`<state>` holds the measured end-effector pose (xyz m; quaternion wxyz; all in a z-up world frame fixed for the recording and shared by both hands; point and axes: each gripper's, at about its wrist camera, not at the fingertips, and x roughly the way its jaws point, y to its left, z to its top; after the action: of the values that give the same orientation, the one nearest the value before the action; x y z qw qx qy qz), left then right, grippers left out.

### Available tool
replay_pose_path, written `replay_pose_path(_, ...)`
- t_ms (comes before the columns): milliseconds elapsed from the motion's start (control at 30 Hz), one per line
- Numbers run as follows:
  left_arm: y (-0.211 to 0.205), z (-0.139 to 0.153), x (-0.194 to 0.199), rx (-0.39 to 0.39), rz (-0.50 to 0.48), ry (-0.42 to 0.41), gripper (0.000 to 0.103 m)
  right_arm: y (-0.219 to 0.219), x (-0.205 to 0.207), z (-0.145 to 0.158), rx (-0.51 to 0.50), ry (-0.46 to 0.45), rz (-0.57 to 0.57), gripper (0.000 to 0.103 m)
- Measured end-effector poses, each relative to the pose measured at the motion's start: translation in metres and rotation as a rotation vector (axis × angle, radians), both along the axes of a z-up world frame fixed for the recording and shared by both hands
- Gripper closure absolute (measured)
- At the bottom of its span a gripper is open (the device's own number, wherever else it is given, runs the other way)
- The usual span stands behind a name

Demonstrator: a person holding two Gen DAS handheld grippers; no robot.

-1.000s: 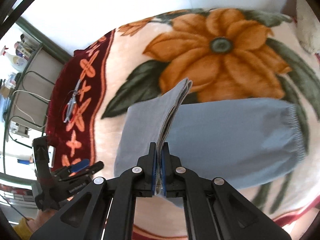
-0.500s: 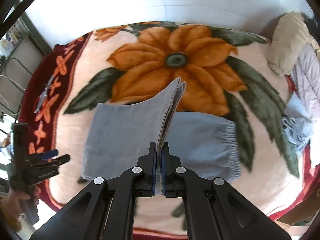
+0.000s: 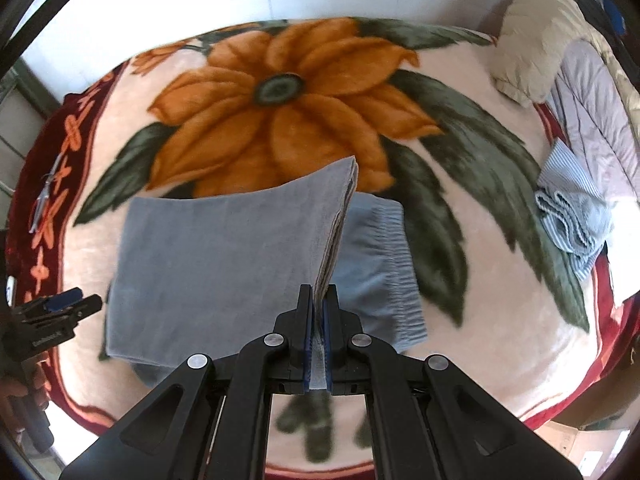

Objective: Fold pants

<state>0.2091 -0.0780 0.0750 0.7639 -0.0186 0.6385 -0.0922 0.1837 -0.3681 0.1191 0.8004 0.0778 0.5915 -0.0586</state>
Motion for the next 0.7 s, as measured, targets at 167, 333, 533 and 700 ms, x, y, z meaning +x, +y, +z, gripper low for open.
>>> replay_pose_path(167, -0.017, -0.011, 0.005, 0.006, -0.011, 0.002, 0.042, -0.022, -0.002, -0.025, 0.014, 0.015, -0.045, 0.098)
replay_pose_path(333, -0.028, -0.027, 0.007, 0.022, -0.012, 0.018, 0.042, -0.032, 0.0, -0.061, 0.028, 0.06, -0.061, 0.098)
replay_pose_path(533, -0.035, -0.043, 0.007, 0.058, -0.016, 0.03, 0.039, -0.04, -0.004, -0.082, 0.061, 0.081, -0.07, 0.096)
replay_pose_path(700, -0.036, -0.046, 0.008, 0.06, -0.008, 0.029, 0.038, -0.051, -0.016, -0.058, 0.068, 0.055, -0.092, 0.078)
